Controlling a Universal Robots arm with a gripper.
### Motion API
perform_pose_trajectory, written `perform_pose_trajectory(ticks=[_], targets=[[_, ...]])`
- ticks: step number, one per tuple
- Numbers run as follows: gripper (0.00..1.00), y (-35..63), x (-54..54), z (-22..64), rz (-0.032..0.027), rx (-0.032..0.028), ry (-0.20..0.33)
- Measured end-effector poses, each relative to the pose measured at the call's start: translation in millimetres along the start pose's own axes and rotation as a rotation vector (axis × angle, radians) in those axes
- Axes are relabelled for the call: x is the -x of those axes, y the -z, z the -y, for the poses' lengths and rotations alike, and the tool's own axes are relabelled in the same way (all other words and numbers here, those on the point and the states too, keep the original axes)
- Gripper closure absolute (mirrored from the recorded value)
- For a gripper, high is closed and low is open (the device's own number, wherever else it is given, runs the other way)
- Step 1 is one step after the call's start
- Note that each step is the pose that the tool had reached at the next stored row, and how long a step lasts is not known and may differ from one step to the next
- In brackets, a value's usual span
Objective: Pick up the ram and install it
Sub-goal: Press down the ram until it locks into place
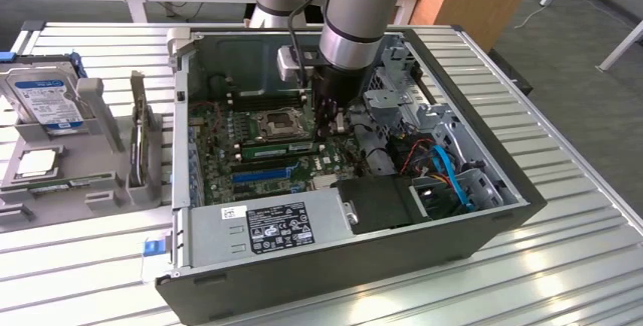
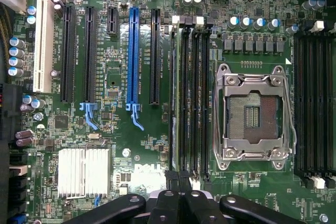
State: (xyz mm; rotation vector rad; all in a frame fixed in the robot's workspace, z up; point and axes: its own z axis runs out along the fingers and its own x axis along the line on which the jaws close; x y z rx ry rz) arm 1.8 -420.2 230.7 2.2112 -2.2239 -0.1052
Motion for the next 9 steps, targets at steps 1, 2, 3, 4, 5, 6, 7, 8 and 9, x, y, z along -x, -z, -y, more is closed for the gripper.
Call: perform_pose_trajectory(ticks=[1,2,3,4,5,6,7,8,9], targets=[[0.9,0.0,0.0,0.0,-0.0001,0.0,0.0],[0.9,0.1,0.0,0.0,-0.0002,0.0001,0.0],[0.9,0.1,0.5,0.1,-0.0003,0.0001,0.0],[0.9,0.0,1.5,0.0,-0.0003,0.0001,0.0],[0.9,-0.2,2.5,0.0,-0.0001,0.0,0.0],[0.9,-0.3,3.5,0.0,-0.0001,0.0001,0.0],[0.9,-0.4,4.4,0.0,0.0,0.0,0.0],[0.9,-0.4,4.8,0.1,0.0,0.0,0.0],[0.9,-0.4,4.8,0.1,0.0,0.0,0.0]])
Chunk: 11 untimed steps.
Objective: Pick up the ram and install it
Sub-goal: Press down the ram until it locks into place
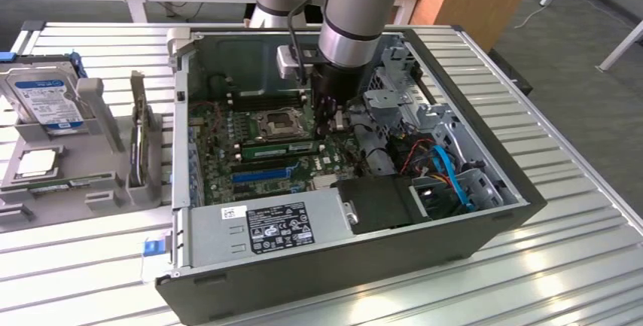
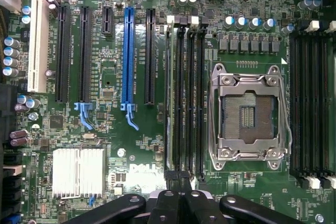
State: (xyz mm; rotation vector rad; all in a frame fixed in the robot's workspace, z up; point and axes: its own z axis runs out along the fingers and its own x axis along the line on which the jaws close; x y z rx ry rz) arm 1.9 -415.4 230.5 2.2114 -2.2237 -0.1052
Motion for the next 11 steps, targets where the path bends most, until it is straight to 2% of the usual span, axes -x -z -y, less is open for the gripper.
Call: perform_pose_trajectory(ticks=[11], targets=[[0.9,0.0,0.0,-0.1,-0.0001,0.0,0.0]])
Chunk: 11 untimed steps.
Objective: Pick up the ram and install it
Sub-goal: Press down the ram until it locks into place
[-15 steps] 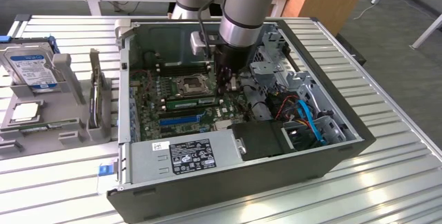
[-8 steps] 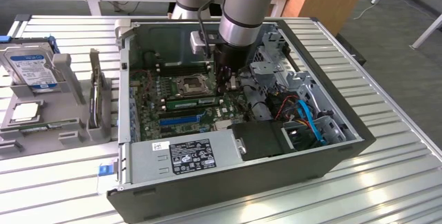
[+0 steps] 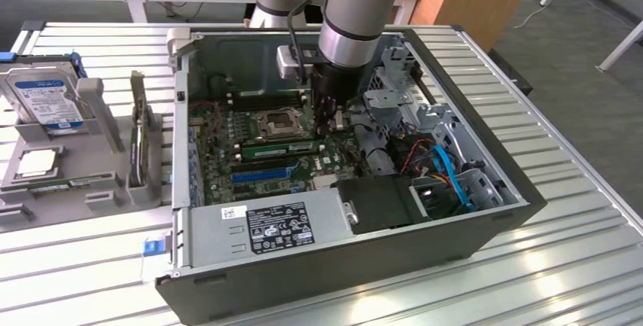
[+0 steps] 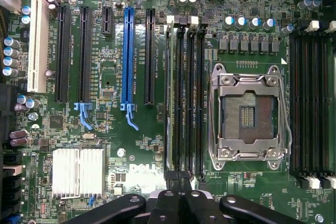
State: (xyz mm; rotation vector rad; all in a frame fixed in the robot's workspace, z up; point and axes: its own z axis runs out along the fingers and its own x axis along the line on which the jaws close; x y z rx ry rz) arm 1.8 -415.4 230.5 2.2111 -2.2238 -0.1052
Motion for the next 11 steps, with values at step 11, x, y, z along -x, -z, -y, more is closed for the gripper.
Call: perform_pose_trajectory(ticks=[11], targets=[[0.9,-2.6,-0.1,0.1,-0.0001,0.0,0.0]])
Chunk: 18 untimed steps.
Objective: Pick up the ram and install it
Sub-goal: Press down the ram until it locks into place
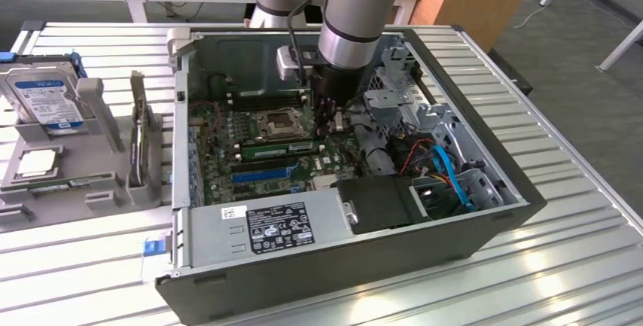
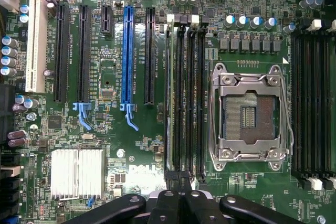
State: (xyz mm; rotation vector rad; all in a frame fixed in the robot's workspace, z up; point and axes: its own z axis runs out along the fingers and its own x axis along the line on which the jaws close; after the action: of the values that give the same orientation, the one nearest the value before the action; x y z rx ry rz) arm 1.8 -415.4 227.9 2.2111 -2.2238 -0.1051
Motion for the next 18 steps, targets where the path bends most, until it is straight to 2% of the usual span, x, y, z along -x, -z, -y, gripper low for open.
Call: perform_pose_trajectory(ticks=[18], targets=[[0.9,-1.2,-1.7,0.1,0.0,-0.0002,0.0]])
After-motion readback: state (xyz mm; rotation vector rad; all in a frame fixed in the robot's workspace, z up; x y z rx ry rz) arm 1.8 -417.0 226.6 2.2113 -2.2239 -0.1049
